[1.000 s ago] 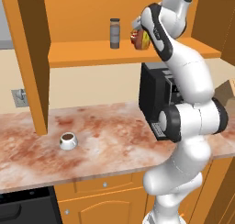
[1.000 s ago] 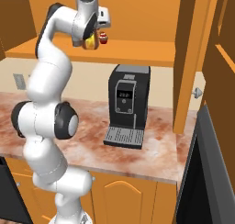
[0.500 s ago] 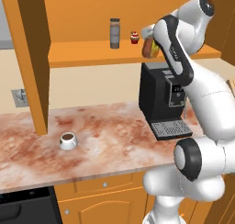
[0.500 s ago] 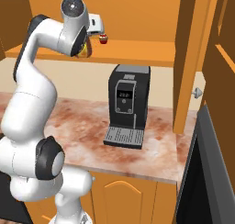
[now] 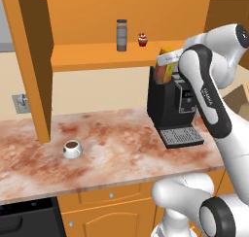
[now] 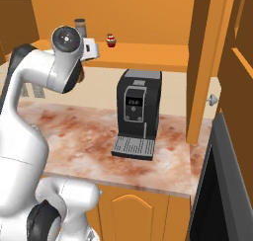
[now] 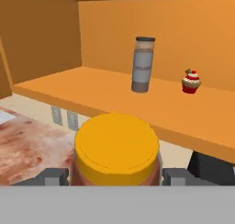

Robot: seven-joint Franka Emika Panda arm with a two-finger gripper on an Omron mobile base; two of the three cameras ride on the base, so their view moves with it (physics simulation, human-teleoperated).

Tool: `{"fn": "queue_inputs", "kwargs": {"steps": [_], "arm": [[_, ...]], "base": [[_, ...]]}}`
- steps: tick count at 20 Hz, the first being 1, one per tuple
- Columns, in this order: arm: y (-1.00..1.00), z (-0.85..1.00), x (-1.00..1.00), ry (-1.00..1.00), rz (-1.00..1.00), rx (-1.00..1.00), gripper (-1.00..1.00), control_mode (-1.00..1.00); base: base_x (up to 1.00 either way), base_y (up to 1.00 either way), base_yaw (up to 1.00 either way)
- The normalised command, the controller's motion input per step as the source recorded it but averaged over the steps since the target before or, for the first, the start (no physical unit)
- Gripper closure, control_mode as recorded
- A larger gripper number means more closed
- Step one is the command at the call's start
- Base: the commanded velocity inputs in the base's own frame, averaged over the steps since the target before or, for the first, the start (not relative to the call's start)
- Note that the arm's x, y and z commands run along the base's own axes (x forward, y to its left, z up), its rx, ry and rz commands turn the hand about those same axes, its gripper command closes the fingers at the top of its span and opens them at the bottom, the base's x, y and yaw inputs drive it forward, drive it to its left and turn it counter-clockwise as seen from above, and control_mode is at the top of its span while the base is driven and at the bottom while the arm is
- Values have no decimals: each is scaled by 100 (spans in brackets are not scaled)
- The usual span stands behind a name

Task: Pick the cinnamon and honey bottle from the cabinet and place them next to the mug.

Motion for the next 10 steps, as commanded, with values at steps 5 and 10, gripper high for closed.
{"fn": "queue_inputs", "kwargs": {"steps": [5,10], "arm": [[38,-37,-46,1,33,0,100,-100],[45,-20,-10,9,34,-1,100,-100]], "base": [[0,0,0],[0,0,0]]}}
